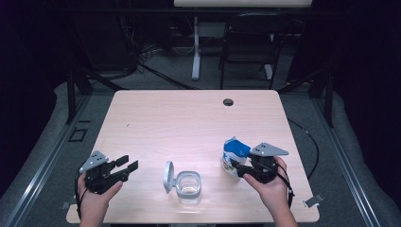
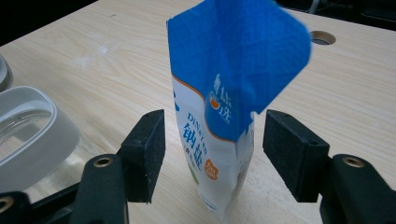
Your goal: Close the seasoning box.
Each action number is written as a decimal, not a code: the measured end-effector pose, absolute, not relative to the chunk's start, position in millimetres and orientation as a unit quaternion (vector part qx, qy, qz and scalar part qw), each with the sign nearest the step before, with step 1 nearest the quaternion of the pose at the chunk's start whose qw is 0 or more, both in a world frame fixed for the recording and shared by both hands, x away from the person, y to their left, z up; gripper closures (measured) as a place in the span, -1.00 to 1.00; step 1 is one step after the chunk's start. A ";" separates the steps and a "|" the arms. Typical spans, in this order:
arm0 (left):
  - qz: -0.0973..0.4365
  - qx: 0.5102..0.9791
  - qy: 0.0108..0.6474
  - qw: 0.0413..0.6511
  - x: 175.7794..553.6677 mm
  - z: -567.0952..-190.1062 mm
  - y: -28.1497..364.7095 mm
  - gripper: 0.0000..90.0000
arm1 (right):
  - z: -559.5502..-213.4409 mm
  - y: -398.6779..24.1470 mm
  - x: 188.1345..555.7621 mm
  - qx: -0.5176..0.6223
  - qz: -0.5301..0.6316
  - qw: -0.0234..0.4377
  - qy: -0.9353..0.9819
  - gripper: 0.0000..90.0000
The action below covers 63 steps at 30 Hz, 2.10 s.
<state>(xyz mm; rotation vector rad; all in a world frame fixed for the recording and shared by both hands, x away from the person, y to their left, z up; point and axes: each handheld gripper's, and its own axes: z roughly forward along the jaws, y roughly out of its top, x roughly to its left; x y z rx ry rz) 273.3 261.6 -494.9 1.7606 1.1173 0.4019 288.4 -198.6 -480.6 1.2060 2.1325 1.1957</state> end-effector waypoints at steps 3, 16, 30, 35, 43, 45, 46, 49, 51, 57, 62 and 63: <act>0.165 0.724 0.460 0.487 273.3 -495.1 261.8 0.13 | -486.5 -197.0 289.8 0.437 0.429 0.208 0.763 -0.13; 0.161 0.725 0.461 0.485 274.1 -497.6 260.9 0.13 | -515.8 -194.1 290.6 0.433 0.419 0.218 0.768 -0.13; 0.160 0.725 0.463 0.485 274.9 -498.4 263.4 0.13 | -541.8 -189.2 292.1 0.428 0.409 0.235 0.771 -0.14; 0.160 0.724 0.464 0.484 275.5 -499.7 263.8 0.13 | -546.7 -189.7 293.5 0.429 0.413 0.233 0.769 -0.14; 0.159 0.726 0.465 0.481 276.1 -501.7 262.9 0.13 | -553.5 -187.1 296.3 0.424 0.410 0.236 0.773 -0.18; 0.159 0.726 0.465 0.481 276.4 -502.2 262.9 0.13 | -555.8 -187.0 297.0 0.426 0.413 0.237 0.769 -0.17; 0.159 0.726 0.465 0.481 276.4 -502.3 263.0 0.13 | -556.6 -187.0 297.1 0.426 0.413 0.238 0.769 -0.16; 0.161 0.726 0.465 0.480 276.5 -502.3 263.4 0.13 | -557.9 -187.4 297.7 0.422 0.410 0.241 0.772 -0.15; 0.160 0.726 0.466 0.479 276.6 -502.4 263.8 0.13 | -558.8 -187.0 297.8 0.420 0.409 0.243 0.773 -0.16; 0.160 0.728 0.465 0.478 276.6 -502.4 263.6 0.13 | -561.3 -184.7 298.3 0.414 0.410 0.249 0.773 -0.21; 0.161 0.728 0.465 0.477 276.5 -502.1 263.7 0.13 | -562.7 -182.9 299.3 0.420 0.416 0.251 0.766 -0.21; 0.162 0.726 0.465 0.480 276.6 -502.6 263.5 0.14 | -562.9 -182.8 299.5 0.420 0.416 0.252 0.767 -0.21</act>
